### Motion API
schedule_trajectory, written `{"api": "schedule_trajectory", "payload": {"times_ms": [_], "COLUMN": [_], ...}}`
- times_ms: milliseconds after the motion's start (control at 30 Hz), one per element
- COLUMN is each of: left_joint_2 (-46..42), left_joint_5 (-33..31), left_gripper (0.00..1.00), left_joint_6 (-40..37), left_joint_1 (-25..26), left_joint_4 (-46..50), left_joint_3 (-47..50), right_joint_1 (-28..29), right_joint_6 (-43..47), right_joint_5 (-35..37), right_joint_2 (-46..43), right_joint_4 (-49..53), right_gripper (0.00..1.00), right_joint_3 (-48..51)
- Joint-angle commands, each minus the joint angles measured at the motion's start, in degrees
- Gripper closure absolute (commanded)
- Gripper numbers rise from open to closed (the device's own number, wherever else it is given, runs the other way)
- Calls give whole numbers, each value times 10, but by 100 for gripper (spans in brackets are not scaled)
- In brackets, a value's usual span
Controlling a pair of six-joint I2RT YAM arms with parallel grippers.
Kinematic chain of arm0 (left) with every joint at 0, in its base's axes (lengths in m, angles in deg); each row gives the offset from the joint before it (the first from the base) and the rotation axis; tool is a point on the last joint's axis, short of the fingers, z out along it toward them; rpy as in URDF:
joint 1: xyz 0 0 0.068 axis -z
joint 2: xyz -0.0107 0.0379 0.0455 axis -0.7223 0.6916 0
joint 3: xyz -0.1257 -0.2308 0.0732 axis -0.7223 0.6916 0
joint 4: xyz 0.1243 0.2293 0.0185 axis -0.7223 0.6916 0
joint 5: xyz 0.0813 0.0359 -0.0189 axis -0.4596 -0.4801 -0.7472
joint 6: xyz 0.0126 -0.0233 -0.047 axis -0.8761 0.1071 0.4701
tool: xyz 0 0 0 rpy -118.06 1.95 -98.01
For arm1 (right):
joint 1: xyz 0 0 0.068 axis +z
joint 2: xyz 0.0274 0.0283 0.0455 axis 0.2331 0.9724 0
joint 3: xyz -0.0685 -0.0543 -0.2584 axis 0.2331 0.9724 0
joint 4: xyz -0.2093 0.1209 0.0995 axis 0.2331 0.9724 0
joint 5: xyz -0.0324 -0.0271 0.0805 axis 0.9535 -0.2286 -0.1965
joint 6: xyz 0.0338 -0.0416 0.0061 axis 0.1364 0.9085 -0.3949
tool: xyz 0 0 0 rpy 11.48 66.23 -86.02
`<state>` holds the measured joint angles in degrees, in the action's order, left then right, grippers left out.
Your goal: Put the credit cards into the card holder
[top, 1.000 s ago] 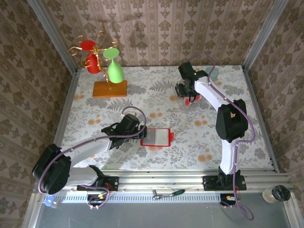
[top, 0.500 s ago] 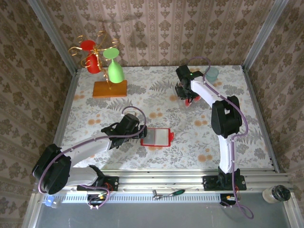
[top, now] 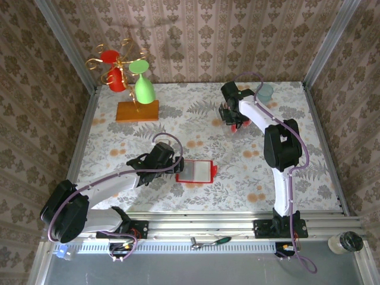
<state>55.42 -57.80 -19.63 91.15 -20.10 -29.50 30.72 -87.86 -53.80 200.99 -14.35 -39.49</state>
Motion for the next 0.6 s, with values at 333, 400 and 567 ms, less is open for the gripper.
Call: {"api": "schedule_trajectory", "payload": {"times_ms": [333, 400, 567], "left_joint_2": [-9, -8, -7], "left_joint_5": [1, 1, -4], "left_gripper": [0, 0, 0], "left_joint_6": [4, 4, -2], "left_joint_1": [-3, -3, -3], "left_joint_4": [0, -1, 4], "left_joint_3": [7, 6, 3], "right_joint_1": [-18, -18, -18], "right_joint_6": [-2, -1, -2], "right_joint_5": [-78, -87, -106], "right_joint_2": [-16, -23, -50], "right_joint_4": [17, 20, 27], "right_gripper": [97, 100, 100], "right_joint_3": [-21, -25, -28]}}
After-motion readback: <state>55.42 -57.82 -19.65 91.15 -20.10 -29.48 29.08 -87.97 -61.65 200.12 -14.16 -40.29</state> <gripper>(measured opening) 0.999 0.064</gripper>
